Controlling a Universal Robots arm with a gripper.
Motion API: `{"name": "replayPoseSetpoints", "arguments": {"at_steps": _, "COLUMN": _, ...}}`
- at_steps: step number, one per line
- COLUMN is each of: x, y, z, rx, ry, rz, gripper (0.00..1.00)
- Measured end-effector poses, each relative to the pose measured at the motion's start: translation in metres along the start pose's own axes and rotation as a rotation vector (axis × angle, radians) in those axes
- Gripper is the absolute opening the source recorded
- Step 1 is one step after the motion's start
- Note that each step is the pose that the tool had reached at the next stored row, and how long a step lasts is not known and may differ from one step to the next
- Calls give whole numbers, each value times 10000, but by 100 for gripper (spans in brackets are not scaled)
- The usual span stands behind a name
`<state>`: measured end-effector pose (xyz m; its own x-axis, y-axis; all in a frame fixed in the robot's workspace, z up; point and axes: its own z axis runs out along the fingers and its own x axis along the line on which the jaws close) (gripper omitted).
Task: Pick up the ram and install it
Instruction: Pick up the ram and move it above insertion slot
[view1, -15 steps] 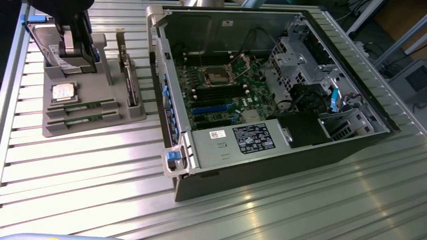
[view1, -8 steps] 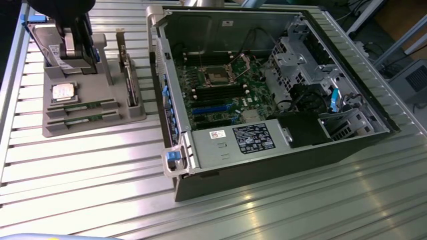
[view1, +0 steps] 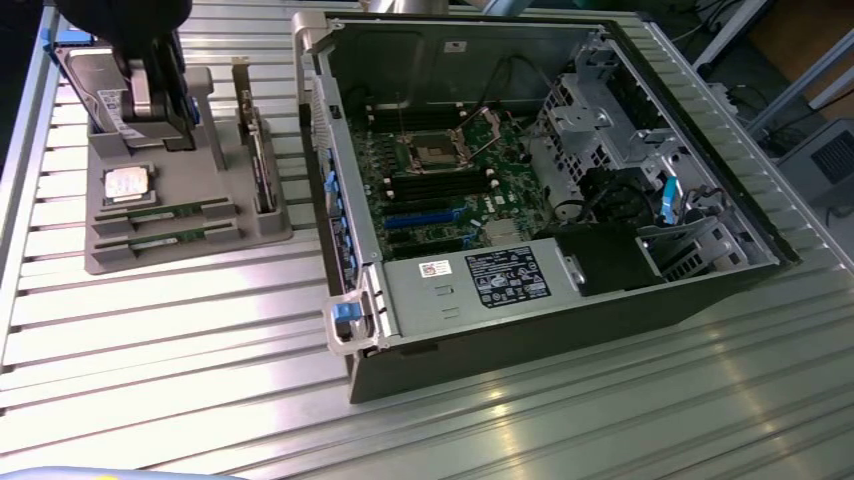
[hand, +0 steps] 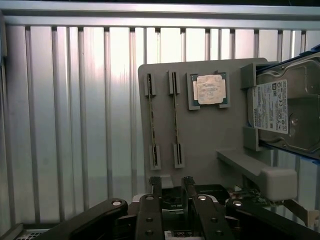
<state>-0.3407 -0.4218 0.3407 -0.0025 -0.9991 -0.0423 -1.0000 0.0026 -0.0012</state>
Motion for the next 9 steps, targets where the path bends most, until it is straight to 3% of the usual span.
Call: {"name": "replayPoseSetpoints", "arguments": {"at_steps": 9, "x": 4, "y": 0, "z": 34, "rx": 0, "ry": 0, "rz": -1, "gripper": 30}}
